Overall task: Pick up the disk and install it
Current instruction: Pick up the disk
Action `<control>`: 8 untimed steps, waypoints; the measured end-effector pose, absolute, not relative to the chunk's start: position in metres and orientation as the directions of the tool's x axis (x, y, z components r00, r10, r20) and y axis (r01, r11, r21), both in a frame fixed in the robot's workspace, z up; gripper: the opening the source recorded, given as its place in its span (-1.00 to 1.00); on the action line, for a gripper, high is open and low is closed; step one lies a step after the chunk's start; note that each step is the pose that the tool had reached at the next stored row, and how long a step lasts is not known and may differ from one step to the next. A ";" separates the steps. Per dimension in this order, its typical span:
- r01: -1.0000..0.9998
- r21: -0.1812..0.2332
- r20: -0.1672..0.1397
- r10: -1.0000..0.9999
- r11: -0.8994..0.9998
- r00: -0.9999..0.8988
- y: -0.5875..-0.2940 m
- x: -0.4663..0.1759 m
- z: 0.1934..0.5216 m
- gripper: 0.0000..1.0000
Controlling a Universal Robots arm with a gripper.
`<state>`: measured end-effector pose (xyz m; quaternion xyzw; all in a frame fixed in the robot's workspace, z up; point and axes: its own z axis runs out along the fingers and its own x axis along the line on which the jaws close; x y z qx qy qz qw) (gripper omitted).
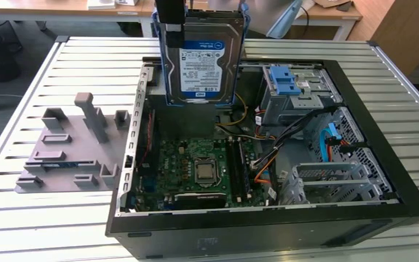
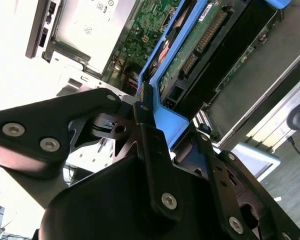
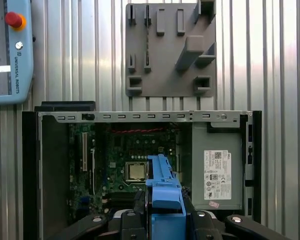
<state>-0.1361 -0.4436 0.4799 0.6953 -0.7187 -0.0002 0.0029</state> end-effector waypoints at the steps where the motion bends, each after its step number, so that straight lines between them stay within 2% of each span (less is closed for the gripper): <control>1: -0.999 0.004 0.004 -0.999 0.033 -0.033 -0.444 -0.135 0.480 -0.27; 8: -0.999 0.004 0.004 -0.999 0.033 -0.033 -0.447 -0.129 0.480 -0.27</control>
